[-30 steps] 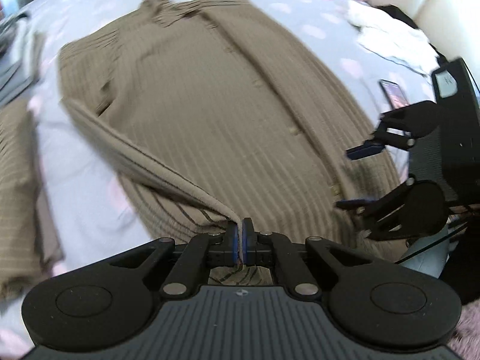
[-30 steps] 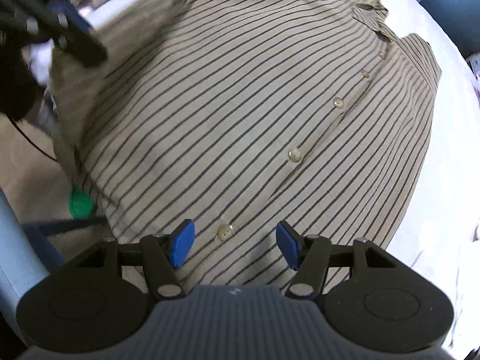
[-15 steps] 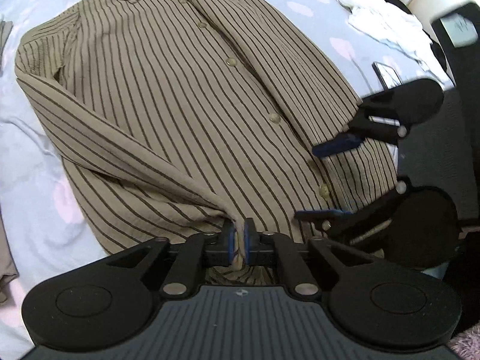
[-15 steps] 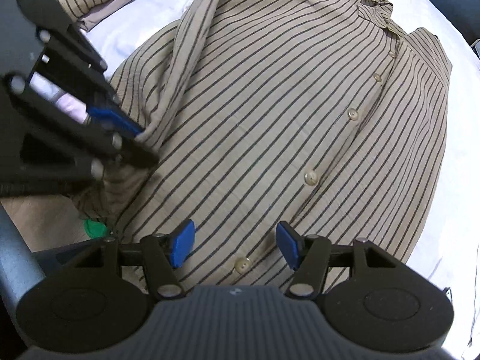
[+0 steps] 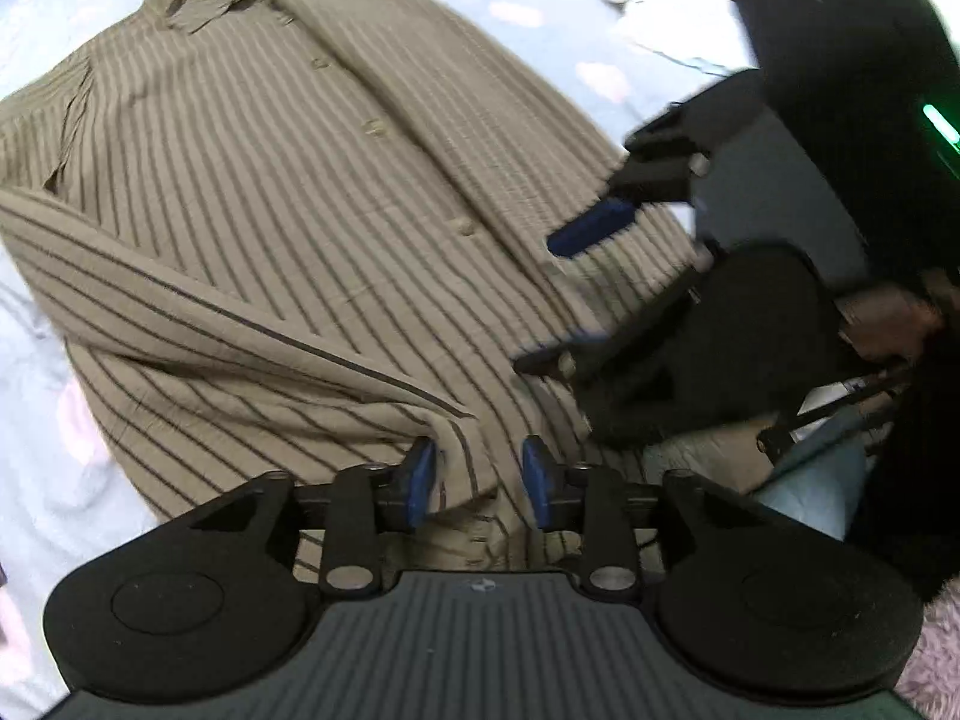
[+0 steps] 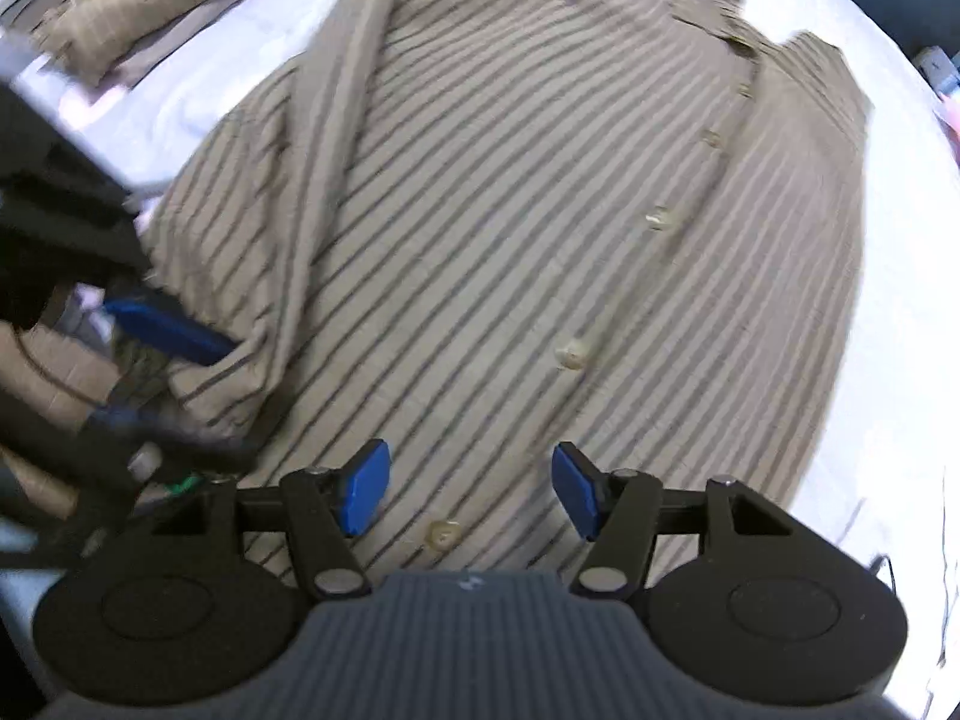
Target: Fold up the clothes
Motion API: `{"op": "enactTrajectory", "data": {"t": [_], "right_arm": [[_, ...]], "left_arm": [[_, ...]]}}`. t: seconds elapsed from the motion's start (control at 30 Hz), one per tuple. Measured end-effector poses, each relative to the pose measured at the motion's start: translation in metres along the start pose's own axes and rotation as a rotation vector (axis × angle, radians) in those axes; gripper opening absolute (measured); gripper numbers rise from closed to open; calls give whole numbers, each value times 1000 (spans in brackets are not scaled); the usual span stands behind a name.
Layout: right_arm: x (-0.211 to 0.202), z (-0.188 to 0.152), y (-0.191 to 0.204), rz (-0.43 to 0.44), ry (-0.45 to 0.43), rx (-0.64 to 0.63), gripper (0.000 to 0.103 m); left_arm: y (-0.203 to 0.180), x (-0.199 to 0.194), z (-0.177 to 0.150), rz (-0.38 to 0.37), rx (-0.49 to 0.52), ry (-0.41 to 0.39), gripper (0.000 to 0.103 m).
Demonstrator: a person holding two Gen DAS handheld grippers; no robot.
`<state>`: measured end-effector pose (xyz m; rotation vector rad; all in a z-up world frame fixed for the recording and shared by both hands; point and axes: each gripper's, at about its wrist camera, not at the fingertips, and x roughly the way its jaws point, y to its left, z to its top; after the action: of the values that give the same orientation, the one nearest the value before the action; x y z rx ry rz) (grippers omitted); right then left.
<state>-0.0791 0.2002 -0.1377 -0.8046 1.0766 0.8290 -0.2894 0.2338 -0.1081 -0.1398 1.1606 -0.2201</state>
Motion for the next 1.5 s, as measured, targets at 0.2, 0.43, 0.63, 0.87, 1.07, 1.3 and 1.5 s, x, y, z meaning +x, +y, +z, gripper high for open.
{"op": "enactTrajectory", "data": {"t": [0.2,0.43,0.63,0.87,1.07,1.3,1.5], "right_arm": [[-14,4,-9,81,-64,90,63],[-19,16,-5,253,-101,179,62],[-14,12,2,338,-79,219,58],[-10,12,9,350,-79,224,56],[6,5,4,376,-10,289,29],[3,6,7,380,-18,272,24],[3,4,7,384,-8,276,24]], "left_arm": [[-12,-2,-10,-21,71,-2,41],[-19,5,-19,-44,108,54,51],[-23,14,-28,-47,128,94,51],[-29,15,-29,-84,153,73,51],[-22,-7,-33,-24,154,28,51],[-8,-15,-48,135,127,36,51],[3,5,-43,145,87,80,46]]}}
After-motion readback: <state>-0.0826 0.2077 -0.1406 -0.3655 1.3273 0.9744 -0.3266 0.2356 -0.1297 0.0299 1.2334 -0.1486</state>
